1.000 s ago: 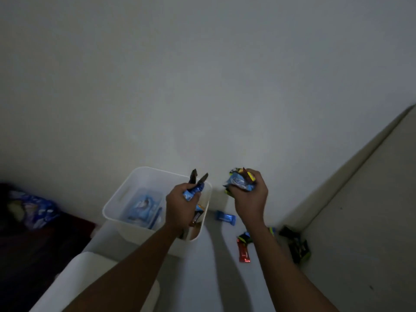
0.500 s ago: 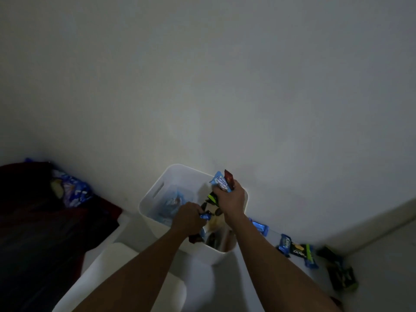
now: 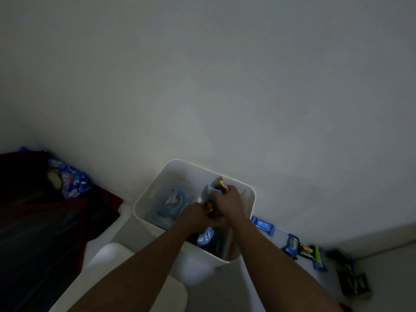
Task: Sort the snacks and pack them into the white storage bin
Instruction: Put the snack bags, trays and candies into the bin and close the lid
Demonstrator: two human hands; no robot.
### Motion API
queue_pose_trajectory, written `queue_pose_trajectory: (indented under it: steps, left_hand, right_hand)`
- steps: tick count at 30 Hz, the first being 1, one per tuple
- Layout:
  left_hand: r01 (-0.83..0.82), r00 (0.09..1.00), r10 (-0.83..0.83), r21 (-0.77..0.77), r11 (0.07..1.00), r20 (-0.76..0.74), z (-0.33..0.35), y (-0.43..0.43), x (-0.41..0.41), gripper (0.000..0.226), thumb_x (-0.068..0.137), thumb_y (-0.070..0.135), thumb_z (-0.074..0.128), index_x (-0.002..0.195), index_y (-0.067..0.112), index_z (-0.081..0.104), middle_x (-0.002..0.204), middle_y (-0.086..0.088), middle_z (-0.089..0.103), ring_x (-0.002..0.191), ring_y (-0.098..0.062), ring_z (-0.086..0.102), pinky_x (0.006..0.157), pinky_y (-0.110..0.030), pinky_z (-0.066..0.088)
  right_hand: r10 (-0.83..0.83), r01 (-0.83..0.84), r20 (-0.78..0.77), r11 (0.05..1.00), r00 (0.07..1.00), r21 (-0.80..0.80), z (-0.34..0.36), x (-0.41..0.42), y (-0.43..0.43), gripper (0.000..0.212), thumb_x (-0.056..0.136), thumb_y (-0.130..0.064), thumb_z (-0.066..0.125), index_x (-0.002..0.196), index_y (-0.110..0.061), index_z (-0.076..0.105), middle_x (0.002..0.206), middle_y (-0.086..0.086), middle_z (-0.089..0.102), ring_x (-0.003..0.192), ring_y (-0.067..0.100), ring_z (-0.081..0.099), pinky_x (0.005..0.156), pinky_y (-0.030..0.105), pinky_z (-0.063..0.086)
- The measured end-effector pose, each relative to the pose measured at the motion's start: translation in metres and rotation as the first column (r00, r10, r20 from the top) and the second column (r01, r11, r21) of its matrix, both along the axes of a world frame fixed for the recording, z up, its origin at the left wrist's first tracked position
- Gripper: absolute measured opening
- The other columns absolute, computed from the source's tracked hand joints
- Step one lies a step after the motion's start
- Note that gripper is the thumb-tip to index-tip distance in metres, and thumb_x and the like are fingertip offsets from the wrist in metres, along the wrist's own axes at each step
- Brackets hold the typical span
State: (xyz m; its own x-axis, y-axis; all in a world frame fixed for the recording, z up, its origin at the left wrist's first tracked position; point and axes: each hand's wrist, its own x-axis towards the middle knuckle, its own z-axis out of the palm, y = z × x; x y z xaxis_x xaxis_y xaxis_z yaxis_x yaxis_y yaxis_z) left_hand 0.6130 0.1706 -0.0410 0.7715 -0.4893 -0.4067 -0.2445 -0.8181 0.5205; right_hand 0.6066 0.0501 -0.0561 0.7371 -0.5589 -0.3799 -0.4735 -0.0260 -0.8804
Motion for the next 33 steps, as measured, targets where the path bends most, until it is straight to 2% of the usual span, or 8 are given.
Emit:
queue_pose_trajectory:
  steps: [4, 8, 12, 15, 18, 22, 28, 33]
  left_hand:
    - [0.007, 1.000, -0.007, 0.021, 1.000, 0.017, 0.009, -0.002, -0.009, 0.036, 0.092, 0.033, 0.060, 0.117, 0.008, 0.065, 0.119, -0.014, 0.067, 0.108, -0.029, 0.063, 0.085, -0.031, 0.046]
    - [0.005, 0.997, -0.004, -0.011, 1.000, 0.082, 0.026, -0.003, -0.021, 0.026, 0.089, 0.022, 0.058, 0.107, 0.007, 0.069, 0.111, -0.013, 0.069, 0.103, -0.026, 0.064, 0.086, -0.032, 0.047]
    - [-0.038, 0.983, 0.055, -0.097, 0.995, 0.176, 0.037, -0.018, -0.034, 0.030, 0.086, 0.042, 0.060, 0.084, 0.014, 0.069, 0.083, -0.002, 0.069, 0.082, -0.021, 0.067, 0.073, -0.029, 0.050]
    - [-0.069, 0.963, 0.132, -0.259, 0.963, 0.235, 0.047, -0.044, -0.051, 0.026, 0.082, 0.038, 0.068, 0.096, 0.016, 0.070, 0.093, -0.002, 0.070, 0.092, -0.022, 0.067, 0.078, -0.029, 0.049]
    - [-0.042, 0.946, 0.152, -0.356, 0.934, 0.288, 0.050, -0.080, -0.079, 0.042, 0.081, 0.034, 0.071, 0.118, 0.014, 0.064, 0.118, -0.006, 0.064, 0.110, -0.025, 0.061, 0.093, -0.032, 0.046]
    - [0.161, 0.941, -0.038, -0.347, 0.924, 0.336, 0.028, -0.120, -0.121, 0.059, 0.084, 0.038, 0.067, 0.137, 0.020, 0.050, 0.130, -0.004, 0.057, 0.120, -0.023, 0.052, 0.102, -0.033, 0.043]
    - [0.361, 0.890, -0.307, -0.109, 0.926, 0.338, -0.042, -0.148, -0.148, 0.110, 0.059, 0.068, 0.068, 0.150, 0.021, 0.029, 0.141, -0.007, 0.048, 0.128, -0.030, 0.044, 0.103, -0.042, 0.042]
    - [0.342, 0.924, -0.360, 0.142, 0.929, 0.126, -0.092, -0.163, -0.149, 0.147, 0.045, 0.080, 0.073, 0.153, 0.030, -0.014, 0.163, -0.006, -0.016, 0.147, -0.040, -0.017, 0.114, -0.064, -0.003]
  right_hand:
    - [-0.018, 0.019, 0.011, 0.999, 1.000, -0.028, 0.016, -0.007, -0.006, 0.046, 0.087, -0.029, 0.066, 0.130, -0.013, 0.056, 0.122, 0.001, 0.060, 0.109, 0.026, 0.063, 0.098, 0.039, 0.052]
    - [-0.070, 0.069, 0.036, 0.997, 0.997, 0.016, 0.036, -0.025, -0.021, 0.032, 0.088, -0.026, 0.060, 0.118, -0.014, 0.062, 0.108, 0.011, 0.069, 0.092, 0.028, 0.069, 0.080, 0.049, 0.061]
    - [-0.157, 0.157, 0.113, 0.988, 0.981, 0.002, 0.058, -0.058, -0.047, 0.024, 0.090, -0.024, 0.061, 0.112, -0.013, 0.060, 0.097, 0.012, 0.066, 0.076, 0.030, 0.070, 0.071, 0.051, 0.062]
    - [-0.201, 0.208, 0.161, 0.978, 0.966, -0.030, 0.064, -0.088, -0.072, 0.022, 0.091, -0.025, 0.062, 0.110, -0.014, 0.060, 0.095, 0.009, 0.066, 0.078, 0.031, 0.071, 0.074, 0.050, 0.061]
    - [-0.283, 0.302, 0.190, 0.950, 0.940, -0.080, 0.061, -0.126, -0.102, 0.024, 0.090, -0.030, 0.062, 0.109, -0.014, 0.063, 0.096, 0.005, 0.067, 0.084, 0.026, 0.069, 0.080, 0.048, 0.060]
    - [-0.361, 0.381, 0.124, 0.892, 0.924, -0.243, 0.032, -0.191, -0.139, 0.031, 0.094, -0.028, 0.061, 0.119, -0.011, 0.060, 0.111, 0.007, 0.061, 0.098, 0.022, 0.058, 0.084, 0.029, 0.046]
    - [-0.567, 0.436, -0.073, 0.704, 0.821, -0.561, -0.050, -0.282, -0.171, 0.054, 0.087, -0.032, 0.064, 0.134, -0.006, 0.055, 0.138, 0.023, 0.053, 0.126, 0.040, 0.049, 0.100, 0.047, 0.042]
    - [-0.600, 0.385, -0.234, 0.717, 0.765, -0.581, -0.105, -0.315, -0.164, 0.092, 0.082, -0.037, 0.074, 0.155, -0.013, 0.025, 0.156, 0.022, 0.029, 0.141, 0.042, 0.031, 0.109, 0.054, 0.032]
